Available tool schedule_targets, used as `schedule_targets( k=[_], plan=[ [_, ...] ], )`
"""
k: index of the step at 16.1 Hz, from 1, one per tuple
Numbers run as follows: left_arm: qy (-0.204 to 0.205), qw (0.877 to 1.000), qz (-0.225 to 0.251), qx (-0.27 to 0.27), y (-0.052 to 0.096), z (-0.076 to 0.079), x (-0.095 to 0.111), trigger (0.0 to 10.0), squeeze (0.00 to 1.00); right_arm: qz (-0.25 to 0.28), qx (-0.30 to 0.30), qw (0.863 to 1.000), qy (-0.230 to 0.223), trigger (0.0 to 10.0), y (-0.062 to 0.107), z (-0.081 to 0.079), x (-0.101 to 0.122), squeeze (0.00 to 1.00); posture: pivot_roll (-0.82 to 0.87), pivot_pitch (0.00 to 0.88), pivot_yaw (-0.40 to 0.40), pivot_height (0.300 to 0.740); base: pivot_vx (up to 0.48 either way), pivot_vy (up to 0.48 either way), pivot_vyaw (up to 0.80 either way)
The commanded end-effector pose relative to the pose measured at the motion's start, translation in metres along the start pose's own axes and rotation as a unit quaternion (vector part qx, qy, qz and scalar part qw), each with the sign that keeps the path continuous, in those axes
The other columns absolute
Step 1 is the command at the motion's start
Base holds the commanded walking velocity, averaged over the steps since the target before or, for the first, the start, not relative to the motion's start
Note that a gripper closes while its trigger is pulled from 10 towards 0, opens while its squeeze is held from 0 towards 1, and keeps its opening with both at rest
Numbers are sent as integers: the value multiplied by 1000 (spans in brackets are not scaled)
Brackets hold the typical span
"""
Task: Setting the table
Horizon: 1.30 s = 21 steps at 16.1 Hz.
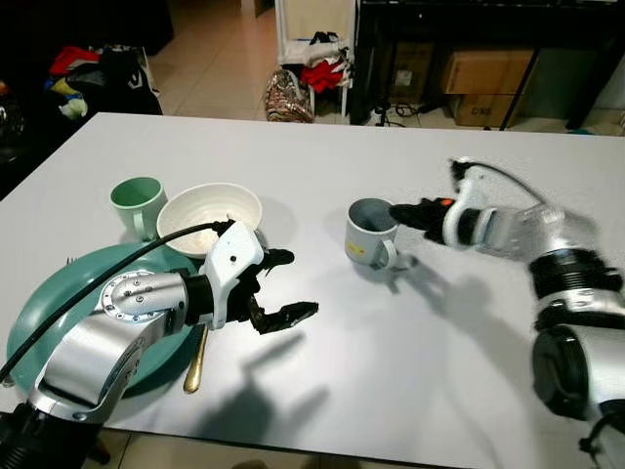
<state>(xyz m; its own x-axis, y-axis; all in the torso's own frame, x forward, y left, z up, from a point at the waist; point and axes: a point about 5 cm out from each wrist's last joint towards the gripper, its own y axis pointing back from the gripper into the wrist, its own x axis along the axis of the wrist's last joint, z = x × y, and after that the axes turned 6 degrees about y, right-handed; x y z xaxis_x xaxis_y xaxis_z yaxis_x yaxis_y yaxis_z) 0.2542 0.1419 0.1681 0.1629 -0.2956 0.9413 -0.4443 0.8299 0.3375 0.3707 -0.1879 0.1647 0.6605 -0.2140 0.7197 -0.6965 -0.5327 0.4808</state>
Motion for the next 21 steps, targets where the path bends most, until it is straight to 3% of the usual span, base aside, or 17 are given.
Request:
schedule_targets(
  k=[1,3,4,5,6,7,9,10,11,12,13,15,17,18,19,21],
  plan=[
    [-1,1000,-4,-2,1,-2,2,10000,0,21,29,999,5,10000,11,-11,19,1000,35,0,42,740,0,0,0],
    [1,1000,-1,-1,4,-3,3,10000,0,12,62,998,1,10000,44,-16,22,1000,30,0,38,740,0,0,0],
    [5,1000,10,8,6,-3,6,10000,0,42,70,997,14,10000,70,-19,25,1000,20,0,37,740,0,0,0],
    [8,1000,16,11,7,-3,8,10000,0,60,72,995,25,10000,84,-20,26,1000,13,0,37,740,0,0,0],
    [14,999,34,22,9,-4,12,10000,0,135,70,985,77,10000,113,-29,27,0,3,0,39,740,0,0,0],
    [14,998,50,39,10,-3,15,10000,0,195,54,970,134,10000,131,-38,20,0,-9,0,37,740,0,0,0],
    [18,990,92,106,14,-5,23,10000,0,234,7,951,203,10000,136,-60,-11,0,-19,0,43,740,0,0,0],
    [28,980,110,166,16,-8,24,10000,0,271,-1,940,209,10000,136,-75,-28,0,-20,0,49,740,0,0,0],
    [35,974,115,193,17,-9,24,10000,0,283,-11,937,202,10000,135,-79,-35,184,-20,0,49,740,0,0,0],
    [45,959,135,244,20,-10,24,10000,0,296,-57,928,221,10000,134,-86,-49,957,-22,0,51,740,0,0,800],
    [50,948,148,278,22,-10,24,10000,0,317,-98,913,236,10000,133,-90,-58,1000,-16,0,48,740,0,0,800],
    [38,941,152,299,21,-9,27,10000,0,356,-159,890,237,10000,132,-92,-63,1000,-13,0,52,740,0,0,800],
    [40,928,165,331,18,-14,33,10000,0,381,-178,869,260,10000,129,-97,-62,1000,-13,1,63,740,0,0,800],
    [41,926,170,334,18,-15,34,10000,0,379,-168,871,264,10000,128,-99,-63,1000,-10,0,56,740,0,0,800],
    [44,921,165,350,19,-15,28,10000,0,372,-137,882,255,10000,123,-102,-67,1000,-7,0,43,740,0,0,800],
    [55,914,169,365,17,-17,26,10000,0,381,-128,879,258,10000,116,-105,-69,1000,2,0,39,740,0,0,800]
  ],
)
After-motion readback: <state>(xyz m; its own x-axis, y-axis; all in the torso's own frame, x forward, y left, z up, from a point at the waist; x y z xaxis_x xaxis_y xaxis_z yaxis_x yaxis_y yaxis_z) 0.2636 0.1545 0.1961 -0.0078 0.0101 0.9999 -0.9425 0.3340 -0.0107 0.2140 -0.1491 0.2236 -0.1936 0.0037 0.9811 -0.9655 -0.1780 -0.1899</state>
